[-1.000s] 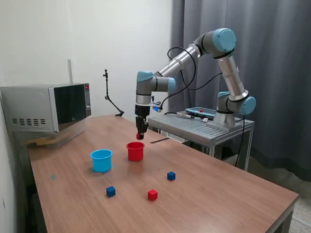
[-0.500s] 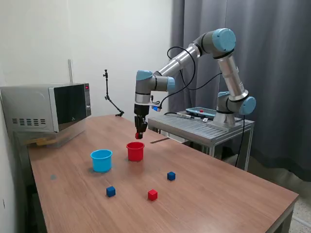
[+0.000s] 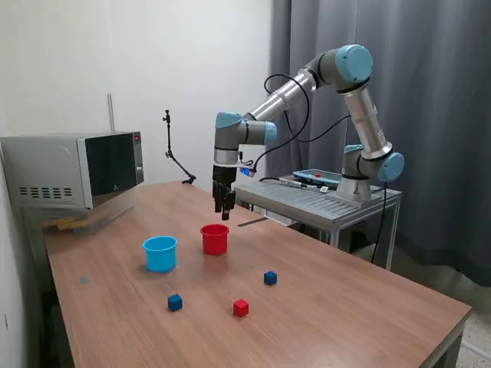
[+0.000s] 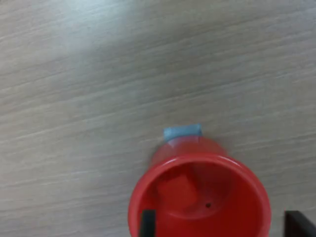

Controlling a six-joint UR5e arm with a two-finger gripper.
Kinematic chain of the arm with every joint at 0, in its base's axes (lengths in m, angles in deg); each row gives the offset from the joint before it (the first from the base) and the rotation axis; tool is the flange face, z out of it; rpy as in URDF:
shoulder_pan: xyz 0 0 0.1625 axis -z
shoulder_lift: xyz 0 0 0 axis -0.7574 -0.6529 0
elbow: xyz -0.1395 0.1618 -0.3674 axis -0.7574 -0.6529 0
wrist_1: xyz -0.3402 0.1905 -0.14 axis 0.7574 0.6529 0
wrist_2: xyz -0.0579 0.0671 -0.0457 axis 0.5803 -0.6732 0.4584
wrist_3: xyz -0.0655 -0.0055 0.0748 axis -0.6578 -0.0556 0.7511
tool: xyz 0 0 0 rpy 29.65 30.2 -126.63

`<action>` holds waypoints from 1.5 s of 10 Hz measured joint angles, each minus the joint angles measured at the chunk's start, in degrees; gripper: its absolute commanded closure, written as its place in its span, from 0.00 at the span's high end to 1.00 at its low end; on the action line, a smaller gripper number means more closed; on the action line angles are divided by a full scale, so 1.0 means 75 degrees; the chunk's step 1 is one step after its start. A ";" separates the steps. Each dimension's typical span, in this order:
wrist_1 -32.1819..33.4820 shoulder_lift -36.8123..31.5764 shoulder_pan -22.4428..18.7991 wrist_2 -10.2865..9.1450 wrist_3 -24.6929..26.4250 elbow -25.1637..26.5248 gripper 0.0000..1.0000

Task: Place red objects in the red bin, and blue objects in the blue bin.

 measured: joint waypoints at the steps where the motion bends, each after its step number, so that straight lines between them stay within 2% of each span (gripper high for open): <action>1: 0.0000 0.0000 -0.0001 -0.0011 0.0000 0.0007 1.00; 3: 0.0002 -0.0010 -0.0100 -0.0143 0.0001 -0.0044 1.00; 4: -0.0009 -0.0002 -0.0320 -0.0223 0.0001 -0.0221 1.00; 6: -0.0107 0.0322 -0.1270 -0.0267 0.0255 -0.1071 1.00; 9: -0.0171 0.1196 -0.2376 -0.0065 0.1854 -0.2340 1.00; 10: -0.0212 0.1476 -0.2628 -0.0023 0.2028 -0.2593 1.00; 14: -0.0647 0.2167 -0.3117 0.0000 0.1990 -0.3416 1.00; 15: -0.0664 0.2286 -0.3179 -0.0069 0.1810 -0.3544 1.00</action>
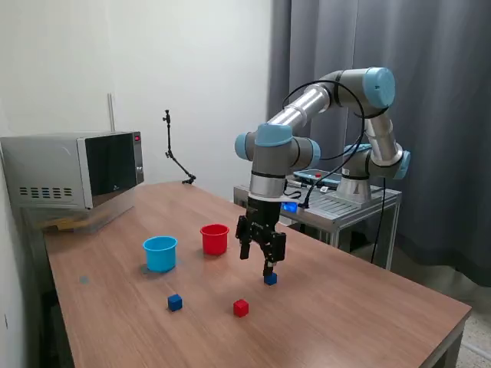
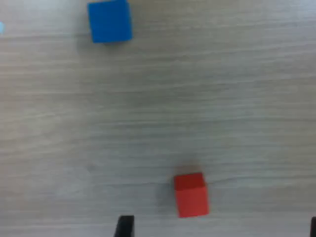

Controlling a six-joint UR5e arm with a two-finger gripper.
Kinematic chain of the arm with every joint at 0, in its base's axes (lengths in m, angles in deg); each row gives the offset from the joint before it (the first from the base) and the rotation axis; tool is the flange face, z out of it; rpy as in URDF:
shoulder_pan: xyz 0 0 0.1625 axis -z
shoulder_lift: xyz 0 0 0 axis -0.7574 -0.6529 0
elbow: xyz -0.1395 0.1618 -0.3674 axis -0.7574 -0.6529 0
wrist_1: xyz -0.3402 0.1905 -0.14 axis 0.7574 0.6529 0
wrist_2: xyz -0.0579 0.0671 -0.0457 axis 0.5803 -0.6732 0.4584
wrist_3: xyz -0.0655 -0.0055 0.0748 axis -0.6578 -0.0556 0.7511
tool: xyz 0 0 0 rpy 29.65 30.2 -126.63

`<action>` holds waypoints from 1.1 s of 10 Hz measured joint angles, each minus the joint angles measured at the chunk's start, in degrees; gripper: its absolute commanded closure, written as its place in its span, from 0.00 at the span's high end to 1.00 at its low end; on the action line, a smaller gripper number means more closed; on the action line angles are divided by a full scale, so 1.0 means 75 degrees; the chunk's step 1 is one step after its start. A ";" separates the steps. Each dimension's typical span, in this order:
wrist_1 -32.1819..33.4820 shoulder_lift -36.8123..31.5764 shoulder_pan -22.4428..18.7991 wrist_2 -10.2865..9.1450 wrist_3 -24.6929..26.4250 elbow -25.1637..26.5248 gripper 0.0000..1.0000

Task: Place red objects in the red bin, and blue objects in the blue bin.

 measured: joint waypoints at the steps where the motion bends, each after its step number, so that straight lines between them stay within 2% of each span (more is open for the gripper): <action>1: -0.0016 0.0078 -0.0036 -0.0149 -0.0401 -0.0081 1.00; 3: -0.0062 0.0152 -0.0016 -0.0390 -0.1025 -0.0112 1.00; 6: -0.0108 0.0324 0.0174 -0.0482 -0.1546 -0.0263 1.00; 10: -0.0178 0.0836 0.0235 -0.0519 -0.1973 -0.0841 1.00; 11: -0.0183 0.0931 0.0237 -0.0651 -0.2009 -0.0929 1.00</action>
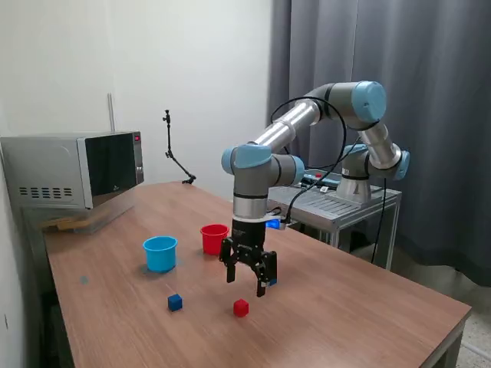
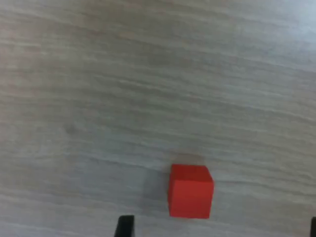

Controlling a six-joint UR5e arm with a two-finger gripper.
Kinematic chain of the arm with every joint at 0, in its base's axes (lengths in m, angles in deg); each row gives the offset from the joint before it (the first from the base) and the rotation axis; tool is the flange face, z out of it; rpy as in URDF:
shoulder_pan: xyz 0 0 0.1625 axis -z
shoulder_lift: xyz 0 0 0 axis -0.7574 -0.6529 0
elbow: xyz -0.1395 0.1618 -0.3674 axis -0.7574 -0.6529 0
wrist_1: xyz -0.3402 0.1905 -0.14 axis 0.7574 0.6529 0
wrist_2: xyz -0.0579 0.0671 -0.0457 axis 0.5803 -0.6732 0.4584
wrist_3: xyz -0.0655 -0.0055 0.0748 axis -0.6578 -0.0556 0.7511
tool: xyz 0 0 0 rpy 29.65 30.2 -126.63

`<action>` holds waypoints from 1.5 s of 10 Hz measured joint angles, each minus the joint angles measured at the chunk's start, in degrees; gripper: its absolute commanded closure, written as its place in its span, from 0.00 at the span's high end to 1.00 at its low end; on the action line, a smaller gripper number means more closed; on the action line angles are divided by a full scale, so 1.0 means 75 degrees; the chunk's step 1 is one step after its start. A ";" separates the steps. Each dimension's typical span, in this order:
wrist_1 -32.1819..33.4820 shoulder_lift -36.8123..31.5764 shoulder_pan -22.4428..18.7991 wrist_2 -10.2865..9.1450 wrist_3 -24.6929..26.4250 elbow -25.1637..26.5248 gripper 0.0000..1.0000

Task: Place red objects in the red bin, and blue objects in the blue bin.

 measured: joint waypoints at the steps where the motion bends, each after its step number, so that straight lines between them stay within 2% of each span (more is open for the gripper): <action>1: 0.0000 0.0102 0.0004 -0.0185 0.0001 -0.0058 1.00; 3: -0.0002 0.0333 -0.0013 -0.0381 0.0029 -0.0140 1.00; 6: 0.0003 0.0459 -0.0004 -0.0379 0.0357 -0.0132 1.00; 8: 0.0003 0.0469 0.0007 -0.0285 0.0511 -0.0152 1.00; 11: -0.0003 0.0473 0.0044 0.0109 0.0584 -0.0253 1.00; 15: -0.0002 0.0474 0.0129 0.0163 0.0608 -0.0225 1.00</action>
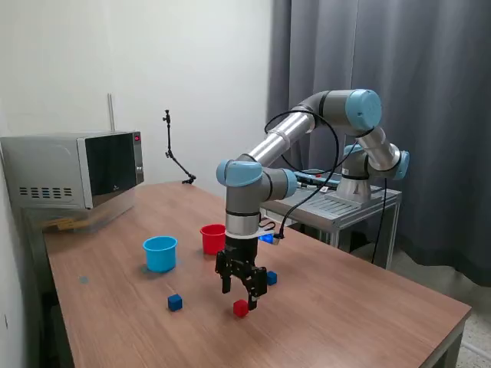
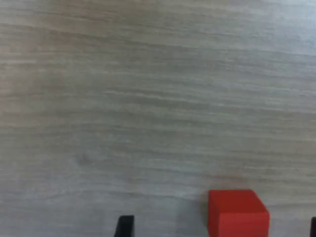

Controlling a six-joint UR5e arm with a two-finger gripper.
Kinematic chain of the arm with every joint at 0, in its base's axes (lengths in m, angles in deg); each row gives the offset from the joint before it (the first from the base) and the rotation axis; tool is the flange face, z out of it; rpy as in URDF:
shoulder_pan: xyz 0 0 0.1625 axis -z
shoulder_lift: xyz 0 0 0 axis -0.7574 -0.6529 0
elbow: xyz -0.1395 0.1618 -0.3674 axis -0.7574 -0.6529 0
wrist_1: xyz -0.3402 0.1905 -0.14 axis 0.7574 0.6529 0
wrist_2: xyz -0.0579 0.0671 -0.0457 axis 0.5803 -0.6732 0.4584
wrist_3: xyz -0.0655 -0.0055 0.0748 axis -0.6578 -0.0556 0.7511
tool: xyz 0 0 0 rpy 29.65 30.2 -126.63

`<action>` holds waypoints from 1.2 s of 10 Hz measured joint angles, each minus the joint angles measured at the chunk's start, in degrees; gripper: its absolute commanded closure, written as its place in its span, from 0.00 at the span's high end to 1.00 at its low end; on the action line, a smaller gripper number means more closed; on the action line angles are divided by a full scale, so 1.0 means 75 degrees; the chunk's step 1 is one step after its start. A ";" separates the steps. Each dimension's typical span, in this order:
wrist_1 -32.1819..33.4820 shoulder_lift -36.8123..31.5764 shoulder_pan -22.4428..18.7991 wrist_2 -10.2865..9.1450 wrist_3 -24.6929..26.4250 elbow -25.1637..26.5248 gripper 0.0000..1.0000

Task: Place red objects in the red bin, and blue objects in the blue bin.

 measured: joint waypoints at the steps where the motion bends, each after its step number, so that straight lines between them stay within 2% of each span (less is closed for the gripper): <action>1: 0.0004 0.0000 0.0006 -0.0015 -0.0010 0.0018 1.00; 12: 0.0009 -0.0047 -0.0118 -0.0080 -0.0064 0.0106 1.00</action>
